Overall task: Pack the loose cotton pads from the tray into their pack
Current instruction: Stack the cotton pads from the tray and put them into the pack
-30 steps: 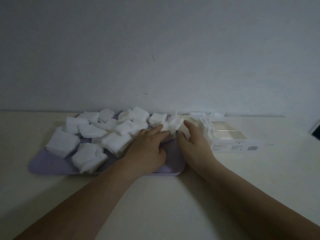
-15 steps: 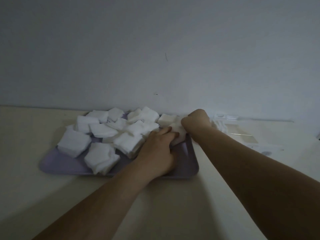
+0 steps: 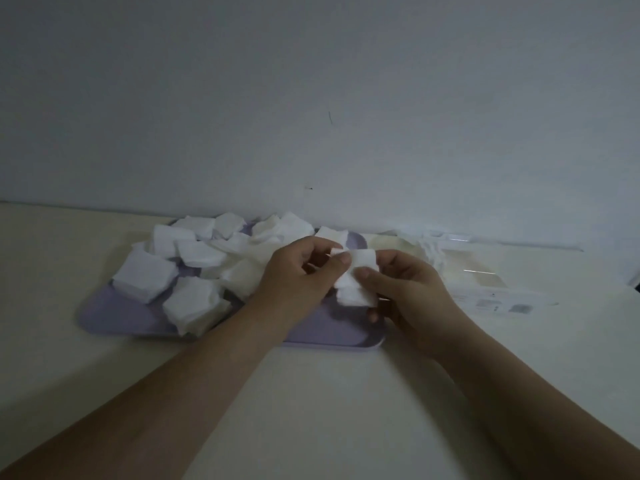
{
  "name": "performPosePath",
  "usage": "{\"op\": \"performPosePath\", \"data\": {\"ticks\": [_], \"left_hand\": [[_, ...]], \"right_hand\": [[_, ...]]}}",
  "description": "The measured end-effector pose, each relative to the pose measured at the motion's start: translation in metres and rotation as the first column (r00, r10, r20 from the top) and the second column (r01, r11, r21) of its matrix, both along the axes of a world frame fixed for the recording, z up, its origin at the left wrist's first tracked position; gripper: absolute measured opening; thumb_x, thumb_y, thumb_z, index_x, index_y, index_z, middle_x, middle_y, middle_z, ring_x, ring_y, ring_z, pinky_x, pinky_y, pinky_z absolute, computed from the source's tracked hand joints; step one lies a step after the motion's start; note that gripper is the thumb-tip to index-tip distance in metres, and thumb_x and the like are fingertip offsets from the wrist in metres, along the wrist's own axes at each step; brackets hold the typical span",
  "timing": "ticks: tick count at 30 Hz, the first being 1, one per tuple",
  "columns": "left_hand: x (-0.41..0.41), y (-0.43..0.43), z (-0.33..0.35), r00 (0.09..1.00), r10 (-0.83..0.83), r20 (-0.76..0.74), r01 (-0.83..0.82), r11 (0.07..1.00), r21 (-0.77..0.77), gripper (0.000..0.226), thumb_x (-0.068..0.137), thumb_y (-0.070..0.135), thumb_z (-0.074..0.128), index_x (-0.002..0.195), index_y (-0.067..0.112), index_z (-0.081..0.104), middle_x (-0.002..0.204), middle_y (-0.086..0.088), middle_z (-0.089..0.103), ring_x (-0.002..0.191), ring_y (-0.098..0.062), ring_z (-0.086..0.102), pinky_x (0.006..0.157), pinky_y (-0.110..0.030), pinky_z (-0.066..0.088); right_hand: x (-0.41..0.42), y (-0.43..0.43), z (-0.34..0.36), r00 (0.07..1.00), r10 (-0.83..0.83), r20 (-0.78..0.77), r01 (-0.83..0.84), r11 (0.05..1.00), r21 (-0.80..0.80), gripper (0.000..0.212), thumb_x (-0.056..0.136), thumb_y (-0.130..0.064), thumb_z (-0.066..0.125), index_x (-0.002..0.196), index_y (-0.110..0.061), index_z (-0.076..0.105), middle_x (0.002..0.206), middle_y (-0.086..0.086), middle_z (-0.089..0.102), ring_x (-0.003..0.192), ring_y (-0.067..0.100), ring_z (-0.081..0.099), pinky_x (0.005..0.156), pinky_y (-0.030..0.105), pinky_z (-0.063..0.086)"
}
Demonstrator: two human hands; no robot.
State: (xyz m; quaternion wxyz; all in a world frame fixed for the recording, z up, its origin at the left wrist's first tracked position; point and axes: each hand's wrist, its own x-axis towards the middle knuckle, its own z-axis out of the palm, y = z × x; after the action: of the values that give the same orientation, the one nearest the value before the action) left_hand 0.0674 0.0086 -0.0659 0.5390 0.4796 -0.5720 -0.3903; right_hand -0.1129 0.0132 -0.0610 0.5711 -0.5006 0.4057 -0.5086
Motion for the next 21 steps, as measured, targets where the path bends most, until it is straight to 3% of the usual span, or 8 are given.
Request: {"op": "performPosePath", "data": {"ticks": [4,8,10,12,16,19,21], "left_hand": [[0.001,-0.005,-0.003,1.0,-0.001,-0.015,0.0,1.0,-0.006,0.002,0.09,0.019,0.077,0.092,0.017,0.078,0.086,-0.006,0.076,0.076,-0.014,0.069,0.063,-0.023,0.056],[-0.002,-0.008,-0.005,0.994,0.081,-0.079,-0.08,0.997,0.016,0.007,0.096,0.024,0.07,0.091,0.021,0.073,0.071,0.005,0.069,0.064,-0.011,0.059,0.059,-0.028,0.048],[-0.002,-0.007,-0.004,0.983,0.103,-0.154,-0.097,0.994,0.044,0.009,0.1,0.025,0.064,0.097,0.019,0.069,0.065,0.0,0.068,0.058,-0.015,0.059,0.056,-0.03,0.047],[-0.002,-0.007,-0.002,0.979,0.092,-0.184,-0.082,0.995,0.057,0.009,0.102,0.025,0.061,0.1,0.017,0.065,0.063,-0.001,0.066,0.052,-0.016,0.057,0.049,-0.026,0.041],[-0.001,-0.007,-0.002,0.977,-0.06,-0.207,0.066,0.998,0.022,0.008,0.102,0.016,0.061,0.104,0.022,0.066,0.076,-0.003,0.069,0.058,-0.017,0.057,0.042,-0.024,0.035],[0.0,-0.006,-0.004,0.958,-0.211,-0.192,0.215,0.977,-0.003,0.028,0.096,0.0,0.065,0.115,0.021,0.067,0.084,-0.007,0.071,0.066,-0.016,0.059,0.047,-0.025,0.04],[-0.002,-0.002,-0.004,0.943,-0.286,-0.172,0.293,0.956,0.014,0.03,0.091,-0.003,0.069,0.112,0.017,0.069,0.085,-0.007,0.073,0.067,-0.013,0.062,0.052,-0.022,0.044]], "right_hand": [[0.001,0.002,-0.004,0.996,0.088,0.033,-0.086,0.995,-0.058,0.038,0.078,0.005,0.075,0.114,0.007,0.068,0.097,0.026,0.073,0.078,0.034,0.07,0.049,0.028,0.056],[-0.004,0.001,-0.009,0.999,0.037,-0.004,-0.037,0.996,-0.08,0.044,0.066,-0.001,0.083,0.109,0.001,0.072,0.096,0.03,0.073,0.079,0.034,0.067,0.057,0.032,0.058],[-0.007,0.0,-0.013,1.0,-0.027,0.001,0.027,0.996,-0.09,0.039,0.069,-0.001,0.084,0.107,-0.003,0.074,0.102,0.036,0.07,0.083,0.034,0.065,0.07,0.039,0.055],[-0.009,-0.003,-0.015,0.998,-0.066,-0.002,0.065,0.99,-0.122,0.029,0.08,0.004,0.08,0.106,-0.007,0.075,0.101,0.03,0.073,0.084,0.03,0.065,0.072,0.042,0.05],[-0.017,-0.006,-0.012,0.987,-0.118,-0.113,0.094,0.976,-0.196,0.037,0.082,-0.002,0.065,0.114,-0.017,0.075,0.099,0.032,0.067,0.08,0.025,0.057,0.068,0.039,0.043],[-0.022,-0.005,-0.008,0.986,-0.136,-0.101,0.114,0.975,-0.193,0.036,0.084,0.014,0.066,0.109,-0.01,0.077,0.092,0.015,0.076,0.077,0.018,0.062,0.064,0.028,0.046],[-0.023,-0.003,-0.008,0.983,-0.158,-0.091,0.141,0.975,-0.174,0.025,0.083,0.01,0.072,0.1,-0.007,0.08,0.089,0.015,0.078,0.072,0.02,0.063,0.065,0.032,0.048]]}}
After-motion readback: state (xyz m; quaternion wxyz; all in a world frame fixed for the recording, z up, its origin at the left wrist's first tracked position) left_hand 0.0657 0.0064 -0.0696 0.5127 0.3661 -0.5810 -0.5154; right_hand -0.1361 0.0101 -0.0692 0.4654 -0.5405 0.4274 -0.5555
